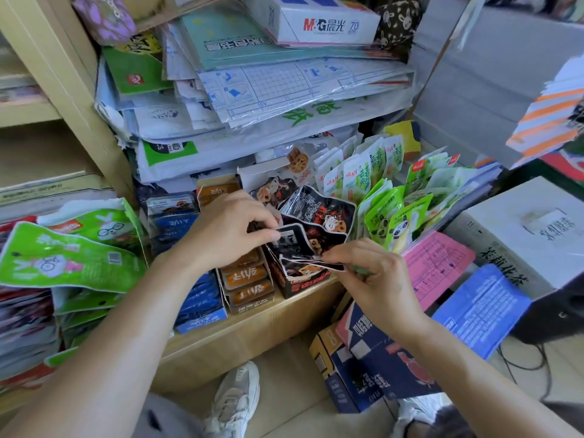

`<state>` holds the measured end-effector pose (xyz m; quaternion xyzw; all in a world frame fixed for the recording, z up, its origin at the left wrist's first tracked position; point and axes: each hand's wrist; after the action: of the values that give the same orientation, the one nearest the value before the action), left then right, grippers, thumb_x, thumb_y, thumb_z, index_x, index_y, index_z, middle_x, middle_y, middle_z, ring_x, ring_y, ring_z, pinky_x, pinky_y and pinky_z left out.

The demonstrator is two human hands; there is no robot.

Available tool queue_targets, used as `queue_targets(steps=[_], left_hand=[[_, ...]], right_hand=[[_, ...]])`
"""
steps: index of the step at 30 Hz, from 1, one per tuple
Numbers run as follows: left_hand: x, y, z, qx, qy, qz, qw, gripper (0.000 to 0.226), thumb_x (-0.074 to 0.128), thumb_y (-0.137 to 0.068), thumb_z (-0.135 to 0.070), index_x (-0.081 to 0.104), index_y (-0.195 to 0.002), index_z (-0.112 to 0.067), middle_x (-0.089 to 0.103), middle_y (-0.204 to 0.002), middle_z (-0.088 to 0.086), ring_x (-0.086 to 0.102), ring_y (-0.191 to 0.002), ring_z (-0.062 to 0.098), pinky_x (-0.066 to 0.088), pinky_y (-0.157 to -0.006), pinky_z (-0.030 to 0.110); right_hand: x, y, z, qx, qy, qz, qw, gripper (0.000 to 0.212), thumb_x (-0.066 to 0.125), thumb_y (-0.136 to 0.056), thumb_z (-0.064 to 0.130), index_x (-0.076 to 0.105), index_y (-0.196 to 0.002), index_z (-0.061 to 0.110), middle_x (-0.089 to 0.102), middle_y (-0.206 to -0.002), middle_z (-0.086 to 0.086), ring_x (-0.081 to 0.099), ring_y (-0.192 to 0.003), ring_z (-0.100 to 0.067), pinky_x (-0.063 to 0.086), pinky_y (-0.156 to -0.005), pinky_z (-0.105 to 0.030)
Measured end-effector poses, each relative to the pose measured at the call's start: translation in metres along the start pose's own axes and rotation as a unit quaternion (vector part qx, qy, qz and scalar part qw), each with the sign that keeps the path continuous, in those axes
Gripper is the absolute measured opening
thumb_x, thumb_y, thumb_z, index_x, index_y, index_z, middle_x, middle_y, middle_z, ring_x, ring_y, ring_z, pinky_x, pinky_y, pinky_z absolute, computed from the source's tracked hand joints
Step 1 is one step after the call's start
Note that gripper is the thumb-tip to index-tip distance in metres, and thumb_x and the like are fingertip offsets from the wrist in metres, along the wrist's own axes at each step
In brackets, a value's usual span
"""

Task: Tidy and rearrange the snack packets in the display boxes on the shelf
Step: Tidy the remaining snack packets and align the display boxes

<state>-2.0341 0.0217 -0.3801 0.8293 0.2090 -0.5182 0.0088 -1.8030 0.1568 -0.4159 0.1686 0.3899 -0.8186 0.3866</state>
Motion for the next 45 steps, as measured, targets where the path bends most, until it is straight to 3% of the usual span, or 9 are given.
queue_targets(steps=[5,10,18,25,30,33,37,42,45], left_hand=[[-0.003,-0.006,-0.012,-0.023,0.091,-0.093,0.991,0.005,0.069,-0.091,-0.038,0.072,-0.089,-0.034,0.065,-0.079,-0.027,0.059,-0.08,-0.007,0.042,-0.069,0.022],[-0.006,-0.007,-0.025,-0.016,0.171,-0.176,0.969,0.005,0.074,-0.089,-0.029,0.072,-0.092,-0.033,0.072,-0.087,-0.02,0.068,-0.083,0.005,0.054,-0.076,0.035],[0.014,-0.004,-0.05,-0.048,0.205,-0.042,0.977,0.007,0.083,-0.081,-0.03,0.08,-0.081,-0.023,0.075,-0.072,-0.014,0.071,-0.07,0.0,0.053,-0.074,0.014],[0.002,0.001,-0.043,-0.056,0.197,0.069,0.976,0.032,0.063,-0.096,-0.043,0.08,-0.088,-0.017,0.07,-0.068,0.003,0.067,-0.065,0.019,0.057,-0.078,0.037],[-0.003,-0.005,-0.035,-0.032,0.148,-0.058,0.987,0.022,0.072,-0.09,-0.018,0.076,-0.109,-0.029,0.072,-0.1,-0.015,0.068,-0.087,0.0,0.054,-0.077,0.015],[0.003,-0.012,-0.031,-0.013,0.027,-0.016,0.999,0.038,0.075,-0.085,-0.028,0.069,-0.122,-0.036,0.061,-0.106,-0.019,0.054,-0.096,0.007,0.046,-0.08,0.025],[0.006,-0.016,-0.025,-0.04,-0.026,-0.096,0.994,0.016,0.079,-0.08,-0.04,0.077,-0.094,-0.032,0.062,-0.08,-0.018,0.043,-0.082,0.012,0.033,-0.065,0.028],[-0.014,-0.015,-0.022,-0.067,0.13,-0.13,0.981,0.01,0.081,-0.081,-0.029,0.075,-0.083,-0.036,0.067,-0.078,-0.018,0.055,-0.086,-0.001,0.038,-0.073,0.014],[-0.018,-0.012,-0.019,-0.068,0.201,-0.099,0.972,0.016,0.082,-0.082,-0.024,0.075,-0.08,-0.039,0.072,-0.077,-0.007,0.063,-0.071,0.011,0.05,-0.072,0.033]], right_hand=[[0.003,0.005,0.004,0.058,-0.037,-0.01,0.998,0.04,0.069,-0.079,-0.017,0.078,-0.098,0.017,0.07,-0.107,0.008,0.063,-0.098,-0.007,0.047,-0.073,-0.013],[0.005,0.0,0.007,0.097,-0.075,-0.016,0.992,0.021,0.072,-0.087,0.002,0.076,-0.101,0.018,0.058,-0.128,0.008,0.064,-0.095,-0.01,0.052,-0.077,-0.018],[0.008,-0.011,0.008,0.145,-0.12,-0.07,0.98,0.043,0.079,-0.081,0.004,0.056,-0.113,0.02,0.064,-0.108,0.004,0.063,-0.097,-0.015,0.054,-0.085,-0.023],[0.002,-0.01,0.004,0.047,-0.013,0.002,0.999,0.048,0.076,-0.086,0.013,0.061,-0.131,0.019,0.052,-0.113,0.013,0.054,-0.101,-0.005,0.047,-0.085,-0.019],[0.003,-0.01,0.0,0.026,0.026,0.019,0.999,0.023,0.072,-0.089,0.011,0.067,-0.111,0.014,0.051,-0.098,0.022,0.052,-0.086,0.004,0.039,-0.073,-0.008],[0.003,-0.009,-0.003,0.028,0.02,0.021,0.999,0.019,0.072,-0.089,0.014,0.068,-0.108,0.014,0.056,-0.094,0.016,0.054,-0.08,-0.004,0.043,-0.069,-0.013],[0.003,-0.01,-0.007,0.014,0.03,0.027,0.999,0.017,0.07,-0.09,0.018,0.067,-0.107,0.016,0.06,-0.103,0.009,0.058,-0.096,-0.013,0.049,-0.077,-0.026],[0.006,-0.01,-0.006,0.0,0.064,0.003,0.998,0.016,0.075,-0.085,0.014,0.068,-0.099,0.013,0.049,-0.135,-0.002,0.047,-0.127,-0.021,0.044,-0.1,-0.031],[0.008,-0.012,-0.004,0.005,0.041,0.004,0.999,0.016,0.076,-0.085,0.011,0.067,-0.098,0.013,0.038,-0.15,-0.003,0.041,-0.137,-0.02,0.04,-0.106,-0.025]])
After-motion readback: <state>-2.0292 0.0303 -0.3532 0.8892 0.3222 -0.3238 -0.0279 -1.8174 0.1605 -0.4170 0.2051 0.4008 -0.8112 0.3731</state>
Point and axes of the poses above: each hand's wrist, its own y-axis away from the middle knuckle, its own x-axis out of the palm, z = x × y
